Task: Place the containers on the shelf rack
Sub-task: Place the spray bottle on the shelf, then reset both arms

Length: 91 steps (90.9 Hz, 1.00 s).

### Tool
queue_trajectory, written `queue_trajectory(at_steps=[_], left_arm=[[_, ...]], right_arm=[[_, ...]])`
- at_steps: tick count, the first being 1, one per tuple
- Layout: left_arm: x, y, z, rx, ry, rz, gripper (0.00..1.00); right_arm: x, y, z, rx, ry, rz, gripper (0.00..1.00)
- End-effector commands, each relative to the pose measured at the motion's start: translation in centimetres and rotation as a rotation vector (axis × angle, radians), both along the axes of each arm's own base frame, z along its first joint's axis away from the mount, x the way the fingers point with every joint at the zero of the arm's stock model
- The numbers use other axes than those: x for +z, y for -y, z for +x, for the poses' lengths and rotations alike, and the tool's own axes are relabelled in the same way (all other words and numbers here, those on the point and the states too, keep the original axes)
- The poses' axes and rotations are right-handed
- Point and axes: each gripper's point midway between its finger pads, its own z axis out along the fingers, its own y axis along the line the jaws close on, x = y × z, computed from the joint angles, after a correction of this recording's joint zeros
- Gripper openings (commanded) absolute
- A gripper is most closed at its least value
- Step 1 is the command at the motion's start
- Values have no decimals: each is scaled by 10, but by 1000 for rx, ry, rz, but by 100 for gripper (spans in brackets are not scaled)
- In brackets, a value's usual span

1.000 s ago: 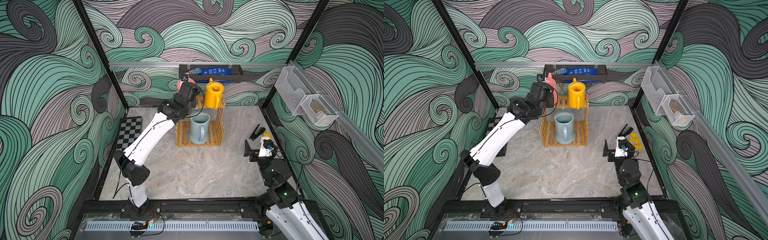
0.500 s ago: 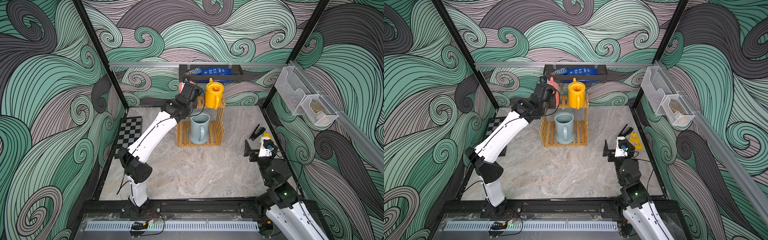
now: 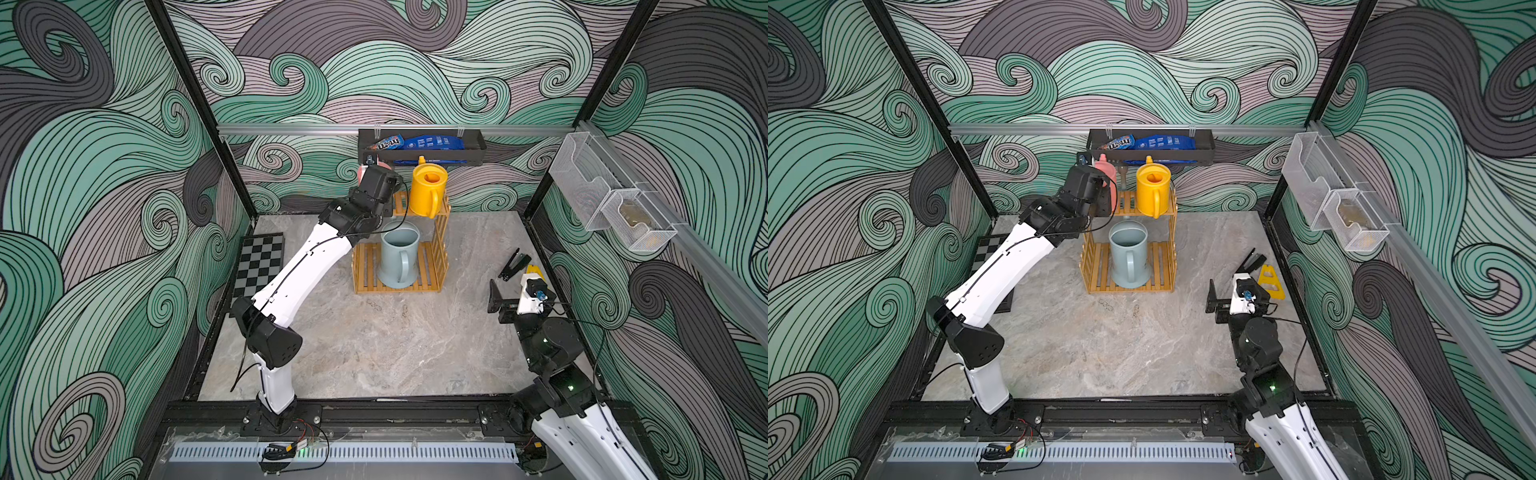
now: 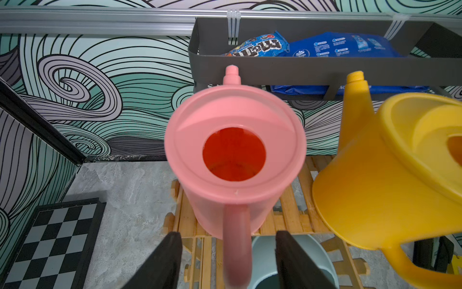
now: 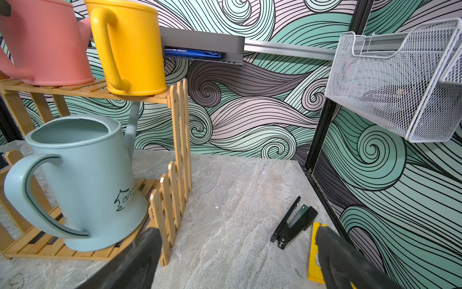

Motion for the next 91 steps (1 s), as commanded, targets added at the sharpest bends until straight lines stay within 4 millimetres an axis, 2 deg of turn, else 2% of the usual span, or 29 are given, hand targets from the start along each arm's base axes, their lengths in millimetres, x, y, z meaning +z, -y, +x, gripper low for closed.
queue_trajectory(at_steps=[1, 15, 25, 40, 56, 60, 66, 69, 83, 91], left_arm=[[31, -11, -18, -26, 53, -18, 63], [40, -22, -31, -51, 77, 23, 65], [48, -30, -42, -87, 89, 38, 71], [54, -54, -54, -89, 94, 41, 75], [48, -100, -60, -22, 77, 28, 83], [40, -112, -58, 4, 61, 35, 83], [43, -136, -67, 44, 71, 19, 84], [40, -147, -68, 66, 64, 14, 85], [18, -189, -72, 168, 31, 45, 98], [2, -207, -72, 218, 18, 83, 99]], right_arm=[[6, 1, -1, 0, 24, 10, 99], [4, 0, 0, 5, 18, 7, 99], [3, -2, 0, 11, 13, 6, 99], [1, -5, 2, 28, 5, 4, 99], [-5, -10, 5, 51, -21, 4, 99], [-5, -13, 5, 62, -20, 3, 99], [-6, -14, 7, 68, -26, 0, 99], [-7, -14, 7, 67, -33, -2, 99], [-16, -20, 13, 87, -62, -20, 99], [-16, -22, 19, 94, -77, -31, 99]])
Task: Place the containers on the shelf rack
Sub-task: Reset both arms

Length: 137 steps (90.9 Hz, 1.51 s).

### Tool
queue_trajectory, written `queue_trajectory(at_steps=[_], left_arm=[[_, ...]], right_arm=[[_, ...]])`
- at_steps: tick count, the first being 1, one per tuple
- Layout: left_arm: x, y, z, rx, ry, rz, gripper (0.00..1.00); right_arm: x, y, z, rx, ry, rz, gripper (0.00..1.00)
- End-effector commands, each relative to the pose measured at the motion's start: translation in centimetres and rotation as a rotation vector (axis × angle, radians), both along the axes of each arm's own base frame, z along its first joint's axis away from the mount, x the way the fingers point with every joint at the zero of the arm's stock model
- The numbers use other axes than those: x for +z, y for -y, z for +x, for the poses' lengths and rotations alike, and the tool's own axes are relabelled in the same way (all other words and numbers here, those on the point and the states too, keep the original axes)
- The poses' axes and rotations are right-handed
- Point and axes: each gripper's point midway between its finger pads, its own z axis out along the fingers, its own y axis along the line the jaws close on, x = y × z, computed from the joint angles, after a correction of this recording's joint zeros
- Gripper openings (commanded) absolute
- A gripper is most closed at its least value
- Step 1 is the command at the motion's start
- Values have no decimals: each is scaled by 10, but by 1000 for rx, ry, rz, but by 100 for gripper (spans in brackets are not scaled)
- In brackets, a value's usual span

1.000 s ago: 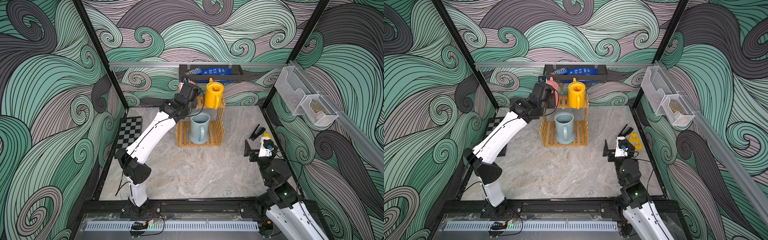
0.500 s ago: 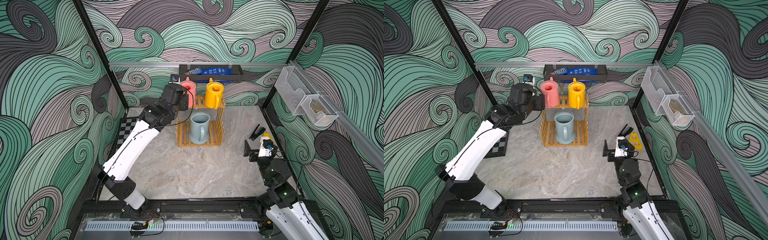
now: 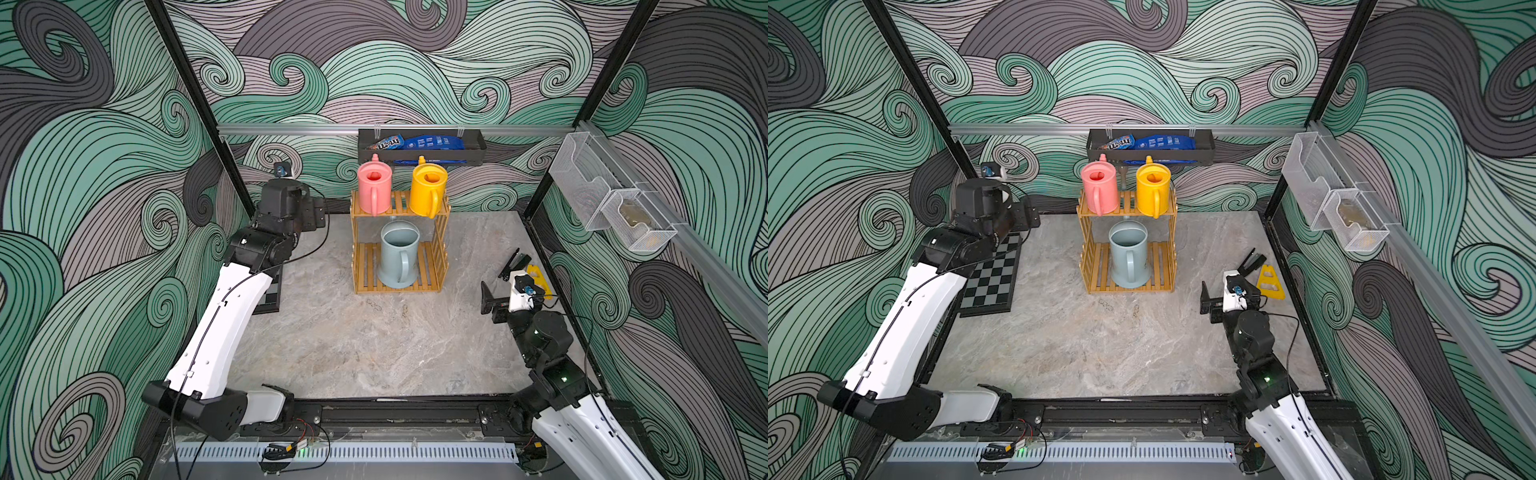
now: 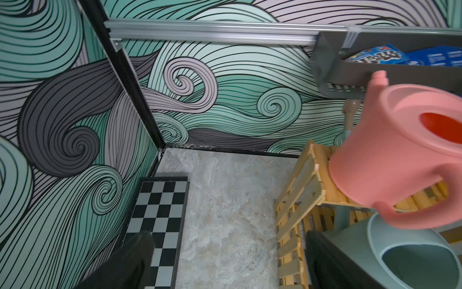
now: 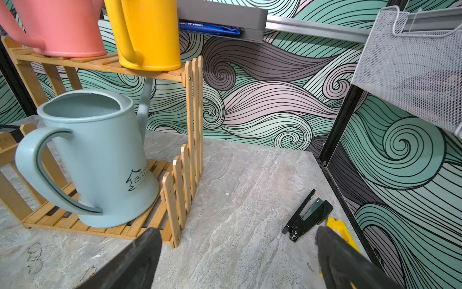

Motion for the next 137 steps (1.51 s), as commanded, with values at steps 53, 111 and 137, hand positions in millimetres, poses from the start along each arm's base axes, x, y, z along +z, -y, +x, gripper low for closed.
queue_trajectory(at_steps=[53, 111, 137], left_arm=[[-173, -61, 15, 6, -137, -28, 99], [-239, -37, 15, -159, 186, 23, 99], [-245, -38, 17, -155, 162, 27, 99]], right_arm=[[7, -10, 48, 25, 122, -2, 99], [-53, 31, 72, -190, 145, 43, 99], [-63, 46, 78, -226, 162, 90, 99]])
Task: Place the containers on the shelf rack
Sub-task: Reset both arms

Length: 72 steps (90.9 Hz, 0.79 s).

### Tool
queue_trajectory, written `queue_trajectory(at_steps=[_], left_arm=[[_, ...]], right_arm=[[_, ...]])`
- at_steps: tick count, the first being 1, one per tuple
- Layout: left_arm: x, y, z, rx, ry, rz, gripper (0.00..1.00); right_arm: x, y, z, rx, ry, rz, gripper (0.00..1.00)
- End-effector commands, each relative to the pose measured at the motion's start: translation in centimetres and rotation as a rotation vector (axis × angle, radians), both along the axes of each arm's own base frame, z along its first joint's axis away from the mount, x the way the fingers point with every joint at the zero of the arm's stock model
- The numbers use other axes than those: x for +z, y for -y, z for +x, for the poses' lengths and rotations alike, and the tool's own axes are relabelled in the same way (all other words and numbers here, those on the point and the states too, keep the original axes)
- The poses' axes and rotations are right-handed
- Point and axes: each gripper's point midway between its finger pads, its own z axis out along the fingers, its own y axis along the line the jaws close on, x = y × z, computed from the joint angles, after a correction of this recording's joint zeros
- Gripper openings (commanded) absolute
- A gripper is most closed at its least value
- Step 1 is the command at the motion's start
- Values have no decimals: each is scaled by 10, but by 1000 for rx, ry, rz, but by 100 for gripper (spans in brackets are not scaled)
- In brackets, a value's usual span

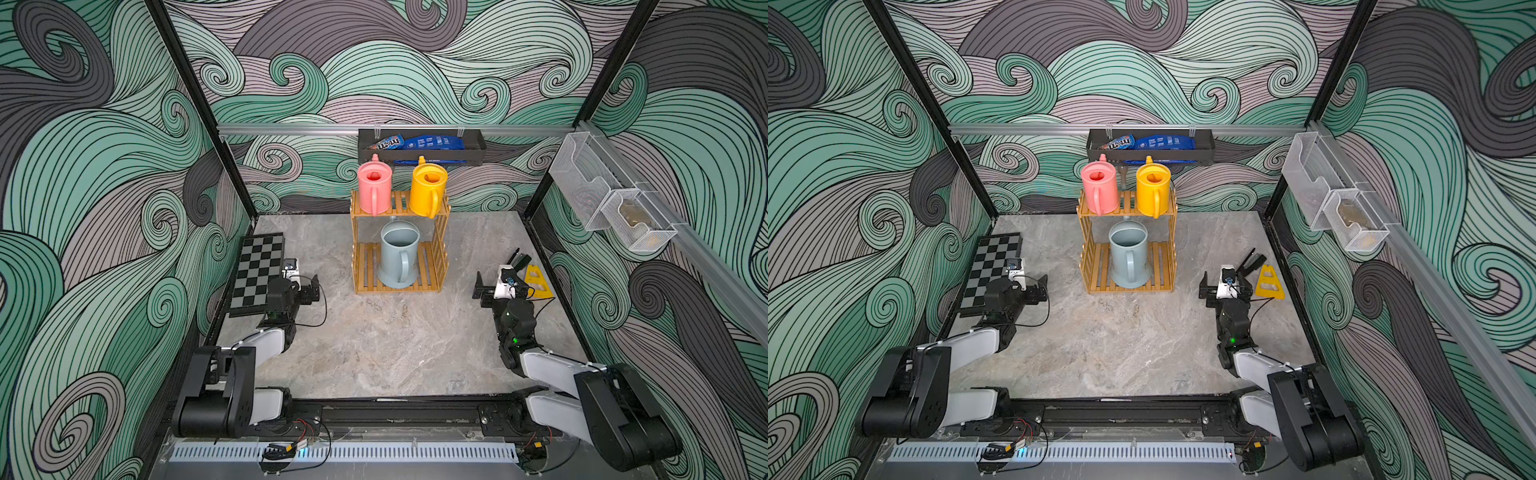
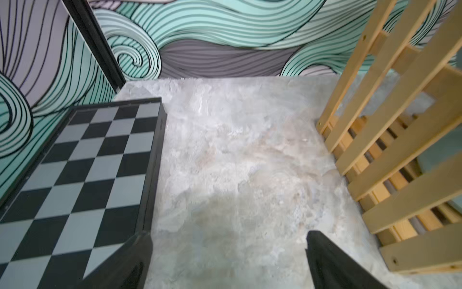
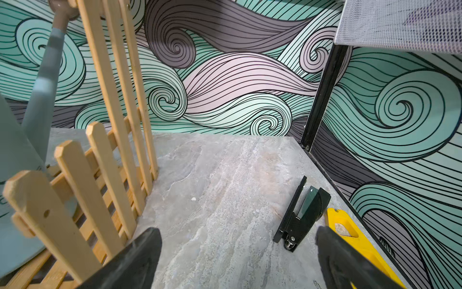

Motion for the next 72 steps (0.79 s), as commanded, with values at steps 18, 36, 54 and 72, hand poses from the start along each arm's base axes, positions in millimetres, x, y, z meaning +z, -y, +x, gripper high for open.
queue_trajectory(at_steps=[18, 36, 54, 72], left_arm=[[2, -1, 6, -1, 10, 0, 99], [-9, 4, 1, -36, 106, 18, 99], [-27, -4, 6, 16, 98, 16, 99], [-33, -5, 25, 29, -4, 26, 99]], right_arm=[[14, 16, 5, -32, 110, 87, 99], [7, 23, 9, -40, 117, 139, 99], [-4, 22, 13, -31, 103, 140, 99], [-13, 13, 15, 16, 89, 125, 99]])
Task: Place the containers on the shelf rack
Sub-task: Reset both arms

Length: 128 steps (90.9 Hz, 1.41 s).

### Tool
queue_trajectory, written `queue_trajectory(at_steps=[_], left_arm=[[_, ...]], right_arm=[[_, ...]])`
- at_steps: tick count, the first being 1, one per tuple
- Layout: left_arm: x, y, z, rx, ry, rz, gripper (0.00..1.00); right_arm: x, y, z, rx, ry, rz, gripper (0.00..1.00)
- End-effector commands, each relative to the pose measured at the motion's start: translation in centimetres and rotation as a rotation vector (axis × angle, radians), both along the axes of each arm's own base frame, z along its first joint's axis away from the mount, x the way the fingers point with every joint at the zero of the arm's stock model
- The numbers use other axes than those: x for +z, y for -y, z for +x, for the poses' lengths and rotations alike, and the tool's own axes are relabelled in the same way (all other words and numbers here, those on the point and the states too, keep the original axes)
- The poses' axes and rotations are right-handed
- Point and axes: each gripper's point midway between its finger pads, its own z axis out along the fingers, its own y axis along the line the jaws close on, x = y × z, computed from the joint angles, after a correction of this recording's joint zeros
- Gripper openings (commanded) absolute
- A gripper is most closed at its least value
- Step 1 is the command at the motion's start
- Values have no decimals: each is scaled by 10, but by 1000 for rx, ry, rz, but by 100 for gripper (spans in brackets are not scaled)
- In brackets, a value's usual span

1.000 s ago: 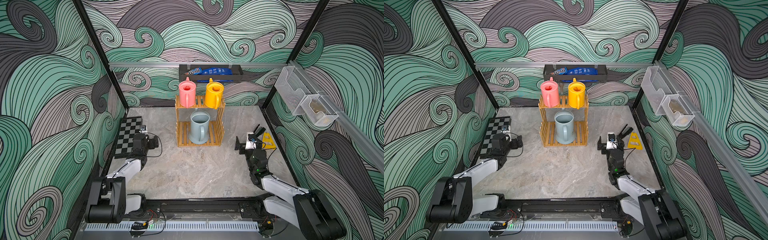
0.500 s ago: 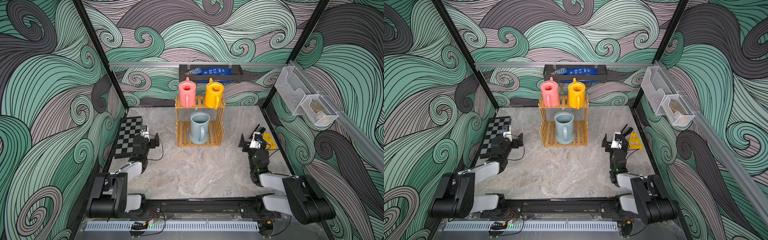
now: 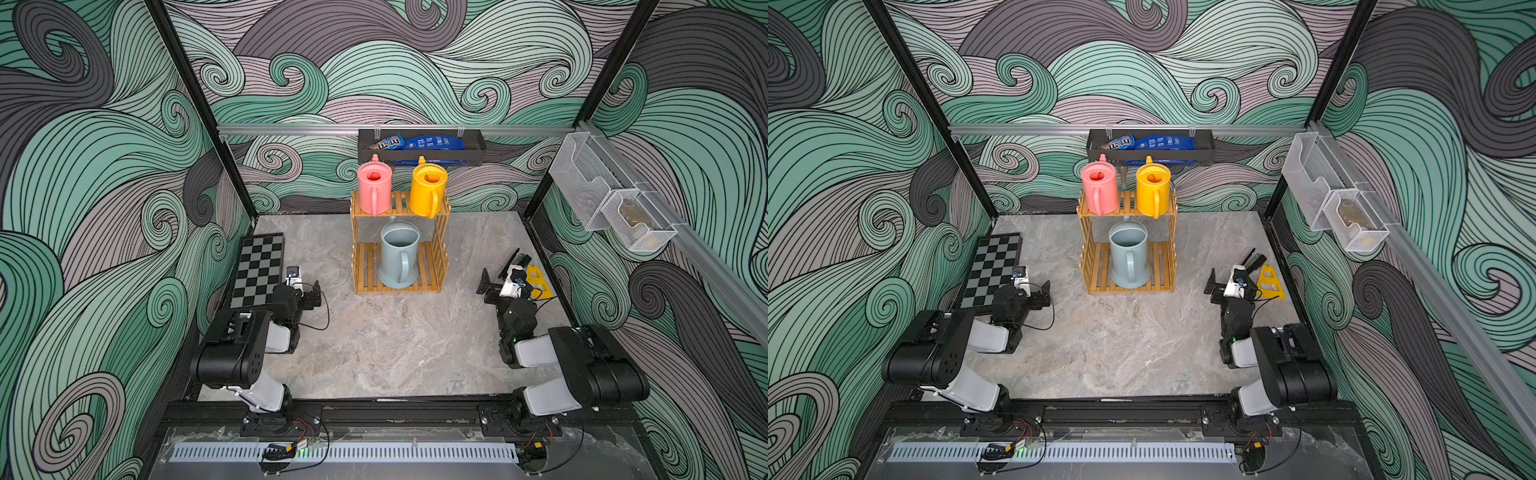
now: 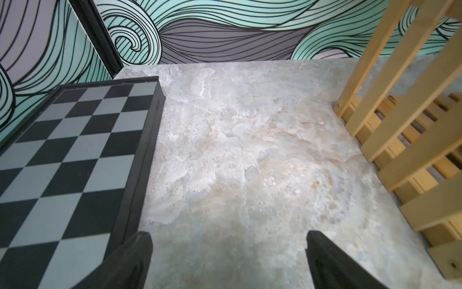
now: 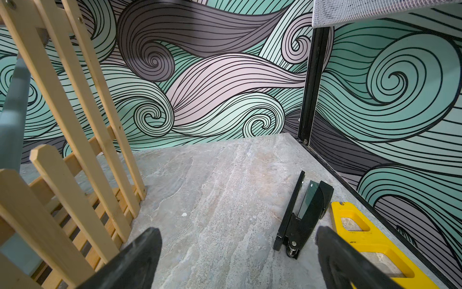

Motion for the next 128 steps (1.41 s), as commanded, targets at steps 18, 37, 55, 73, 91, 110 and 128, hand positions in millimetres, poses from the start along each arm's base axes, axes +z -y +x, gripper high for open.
queue_trajectory(at_steps=[18, 37, 55, 73, 91, 110, 128], left_arm=[[12, 0, 15, 11, 7, 18, 99], [12, 2, 16, 8, 2, 31, 99], [11, 3, 16, 16, -5, 52, 99], [11, 3, 16, 20, -5, 55, 99], [11, 3, 16, 25, -5, 57, 99], [11, 3, 16, 26, -5, 57, 99], [11, 3, 16, 27, -4, 57, 99]], right_arm=[[-4, -22, 14, 131, -13, -32, 99], [0, -22, 11, 130, 14, -36, 99], [0, -20, 9, 119, 19, -33, 99], [0, -21, 11, 116, 13, -36, 99], [-1, -27, 13, 146, 6, -50, 99], [-1, -27, 13, 148, 6, -48, 99], [8, -30, -4, 171, 71, -56, 99]])
